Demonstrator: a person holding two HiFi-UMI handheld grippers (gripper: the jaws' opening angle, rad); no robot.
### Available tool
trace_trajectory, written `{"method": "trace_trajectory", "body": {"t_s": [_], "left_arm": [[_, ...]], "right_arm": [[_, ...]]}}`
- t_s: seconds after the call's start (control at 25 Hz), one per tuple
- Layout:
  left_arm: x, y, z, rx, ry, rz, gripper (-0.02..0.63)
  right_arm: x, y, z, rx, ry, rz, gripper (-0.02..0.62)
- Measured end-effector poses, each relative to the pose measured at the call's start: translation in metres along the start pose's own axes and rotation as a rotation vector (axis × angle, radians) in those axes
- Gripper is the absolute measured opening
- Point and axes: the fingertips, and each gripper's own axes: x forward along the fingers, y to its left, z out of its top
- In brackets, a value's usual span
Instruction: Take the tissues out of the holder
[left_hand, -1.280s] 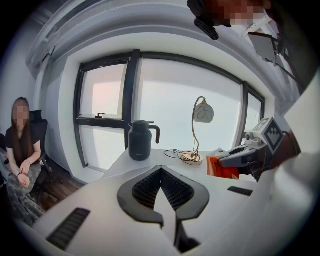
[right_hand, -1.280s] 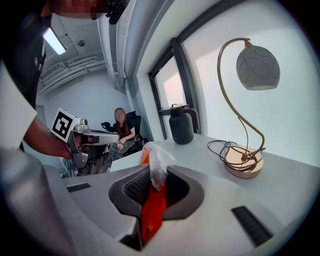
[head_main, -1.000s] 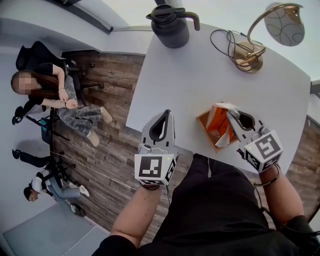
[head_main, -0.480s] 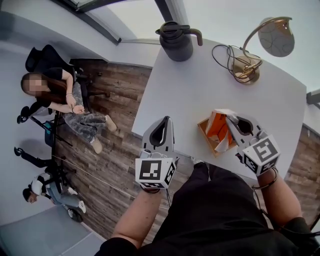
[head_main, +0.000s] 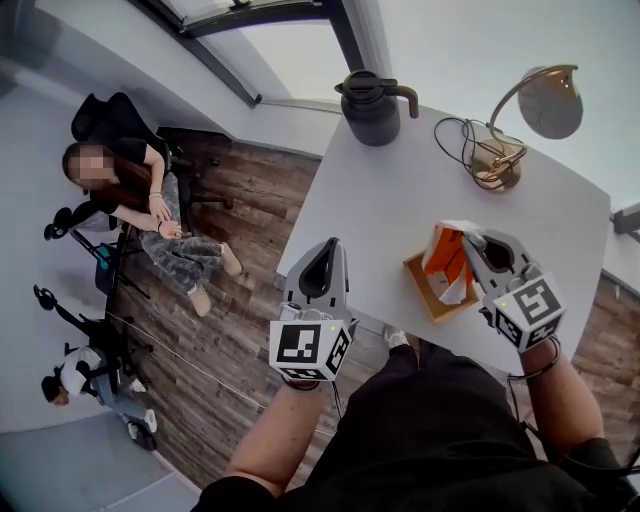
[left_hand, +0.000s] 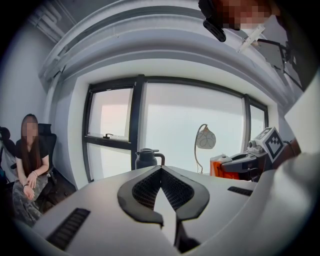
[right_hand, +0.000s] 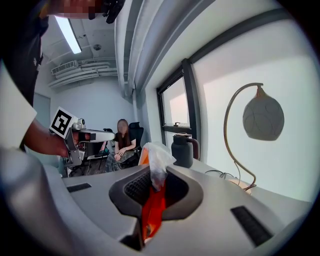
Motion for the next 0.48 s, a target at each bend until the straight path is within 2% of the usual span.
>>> {"method": "trace_trajectory", "body": {"t_s": [0.28,0.48], "left_arm": [[-0.012,0.01,0.02,0.018,-0.039,0.031,0.005],[-0.02,0.014,0.048,0.036,-0.088,0.039,0.005]], "right_arm": [[-0.011,-0.001,0.025,-0.022,-0.045,-0.009,0.025],[-0.023,0.002,0.044,-0.033,-0.065,-0.025,0.025]]}}
